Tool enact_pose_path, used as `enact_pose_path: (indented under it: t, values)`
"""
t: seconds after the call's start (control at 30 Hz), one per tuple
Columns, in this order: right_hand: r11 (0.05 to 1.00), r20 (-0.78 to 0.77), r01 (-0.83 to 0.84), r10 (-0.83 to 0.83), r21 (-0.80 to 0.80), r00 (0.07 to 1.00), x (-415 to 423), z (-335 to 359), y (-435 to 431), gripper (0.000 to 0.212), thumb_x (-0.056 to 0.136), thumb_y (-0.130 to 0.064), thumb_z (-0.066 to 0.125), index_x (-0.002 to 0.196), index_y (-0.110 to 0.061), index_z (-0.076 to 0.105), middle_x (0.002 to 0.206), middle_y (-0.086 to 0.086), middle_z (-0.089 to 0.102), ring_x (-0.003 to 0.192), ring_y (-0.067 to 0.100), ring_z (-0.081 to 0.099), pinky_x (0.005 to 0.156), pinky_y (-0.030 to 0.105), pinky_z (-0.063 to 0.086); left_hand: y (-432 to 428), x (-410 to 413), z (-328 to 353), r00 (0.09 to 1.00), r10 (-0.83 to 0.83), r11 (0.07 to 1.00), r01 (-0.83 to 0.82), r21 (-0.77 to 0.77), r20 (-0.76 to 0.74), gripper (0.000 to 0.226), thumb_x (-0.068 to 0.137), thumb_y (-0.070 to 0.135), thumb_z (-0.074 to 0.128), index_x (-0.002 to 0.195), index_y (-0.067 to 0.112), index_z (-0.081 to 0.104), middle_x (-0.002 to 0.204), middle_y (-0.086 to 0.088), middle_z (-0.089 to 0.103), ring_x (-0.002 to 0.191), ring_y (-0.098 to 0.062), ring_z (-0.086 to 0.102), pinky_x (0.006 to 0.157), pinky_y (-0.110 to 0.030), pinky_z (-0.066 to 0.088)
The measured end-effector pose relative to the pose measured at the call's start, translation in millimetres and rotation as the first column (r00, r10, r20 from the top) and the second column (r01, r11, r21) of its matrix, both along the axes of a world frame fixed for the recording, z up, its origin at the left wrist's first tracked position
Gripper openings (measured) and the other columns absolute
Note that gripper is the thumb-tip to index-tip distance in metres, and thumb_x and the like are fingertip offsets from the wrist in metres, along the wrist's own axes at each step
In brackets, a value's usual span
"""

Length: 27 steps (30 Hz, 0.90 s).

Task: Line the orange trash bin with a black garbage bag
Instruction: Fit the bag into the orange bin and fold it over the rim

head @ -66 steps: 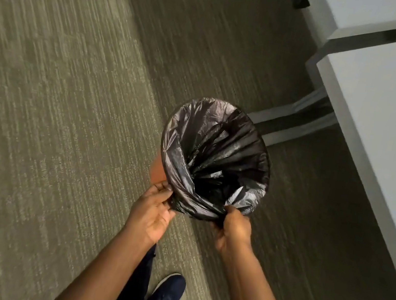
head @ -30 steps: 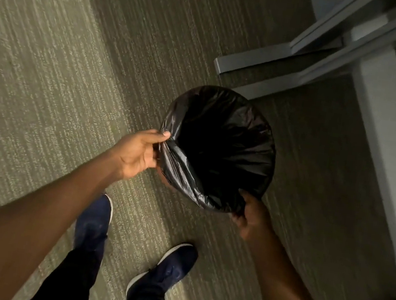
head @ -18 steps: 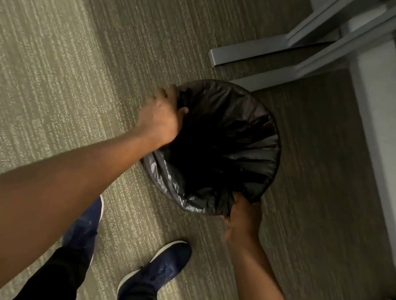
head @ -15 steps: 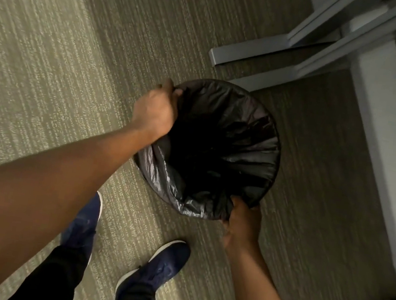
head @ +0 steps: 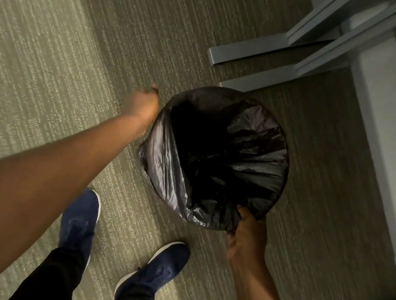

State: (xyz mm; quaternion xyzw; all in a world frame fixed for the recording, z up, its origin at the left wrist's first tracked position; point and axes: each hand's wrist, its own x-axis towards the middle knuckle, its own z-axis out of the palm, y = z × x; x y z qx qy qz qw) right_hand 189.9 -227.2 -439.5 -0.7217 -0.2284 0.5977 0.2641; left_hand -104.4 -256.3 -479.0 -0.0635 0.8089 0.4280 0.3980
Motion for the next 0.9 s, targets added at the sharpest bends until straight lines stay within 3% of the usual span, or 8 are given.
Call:
enact_pose_path:
  t: [0.1,0.2,0.33,0.43,0.53,0.6,0.77,0.9]
  values:
    - [0.999,0.01,0.054,-0.054,-0.006,0.998,-12.4,-0.2,5.1,0.045,0.095,0.007,0.05,0.136,-0.009,0.057,0.093,0.005,0.071,0.054,0.007,0.071,0.046,0.02,0.054,-25.5,25.8,23.6,0.988,-0.067,0.998,0.069,0.003,-0.139,0.039,0.098,0.053,0.049,0.074,0.022,0.041,0.068,0.005,0.046,0.058,-0.014,0.044,0.06,-0.028,0.038]
    - [0.997,0.081,0.071,-0.07,-0.017,0.994,-27.1,-1.5,6.4,0.041,0.095,0.001,0.053,0.133,-0.014,0.06,0.091,0.006,0.07,0.052,0.011,0.065,0.05,0.02,0.044,-41.2,64.1,35.1,0.986,-0.135,0.99,0.131,0.049,0.093,0.031,0.098,0.047,0.056,0.095,0.016,0.056,0.087,0.002,0.064,0.076,-0.016,0.061,0.061,-0.03,0.049]
    - [0.991,0.111,0.13,-0.126,-0.028,0.986,-41.5,-5.5,12.7,0.038,0.097,-0.002,0.05,0.133,-0.011,0.057,0.082,0.008,0.064,0.054,0.021,0.05,0.052,0.024,0.036,-32.2,84.4,35.0,0.871,0.186,0.947,-0.282,0.153,0.455,0.017,0.104,0.019,0.049,0.093,0.021,0.062,0.102,-0.005,0.073,0.093,-0.023,0.07,0.072,-0.039,0.057]
    - [0.974,0.057,0.203,-0.198,-0.104,0.979,-47.6,-6.8,22.2,0.043,0.098,-0.007,0.05,0.139,-0.021,0.054,0.109,0.009,0.069,0.069,0.022,0.061,0.053,0.024,0.043,-15.1,85.1,28.7,0.759,0.289,0.884,-0.445,0.141,0.583,0.026,0.104,0.022,0.046,0.087,0.018,0.065,0.091,-0.006,0.076,0.085,-0.025,0.072,0.083,-0.048,0.058]
    - [0.947,-0.007,0.274,-0.279,-0.17,0.96,-50.3,-13.4,28.6,0.046,0.1,-0.012,0.051,0.144,-0.025,0.05,0.137,0.01,0.061,0.105,0.029,0.064,0.065,0.031,0.05,2.7,86.9,26.4,0.711,0.241,0.886,-0.439,0.15,0.661,0.039,0.095,0.052,0.056,0.089,0.016,0.071,0.077,-0.002,0.074,0.08,-0.024,0.069,0.089,-0.047,0.054]
    - [0.932,0.002,0.318,-0.322,-0.175,0.947,-51.6,-17.7,34.1,0.045,0.1,-0.014,0.052,0.144,-0.023,0.049,0.139,0.012,0.059,0.106,0.028,0.06,0.077,0.036,0.05,10.7,90.2,21.3,0.726,0.166,0.897,-0.392,0.203,0.667,0.042,0.084,0.059,0.067,0.086,0.017,0.071,0.072,0.0,0.07,0.073,-0.021,0.066,0.084,-0.044,0.054]
    - [0.885,0.004,0.432,-0.438,-0.172,0.899,-48.7,-28.7,50.4,0.044,0.102,-0.018,0.052,0.146,-0.015,0.046,0.147,0.013,0.05,0.13,0.032,0.052,0.104,0.043,0.047,21.3,112.6,9.8,0.786,-0.016,0.951,-0.179,0.253,0.618,0.016,0.088,0.027,0.074,0.094,0.013,0.069,0.088,-0.003,0.074,0.084,-0.023,0.069,0.069,-0.039,0.058]
    - [0.878,0.001,0.452,-0.458,-0.16,0.889,-46.1,-35.0,59.8,0.043,0.103,-0.022,0.051,0.146,-0.015,0.046,0.148,0.012,0.05,0.132,0.03,0.051,0.106,0.042,0.045,31.7,129.4,3.4,0.788,-0.087,0.922,-0.169,0.35,0.61,0.028,0.091,0.01,0.069,0.117,0.002,0.062,0.1,-0.012,0.071,0.079,-0.024,0.07,0.068,-0.038,0.061]
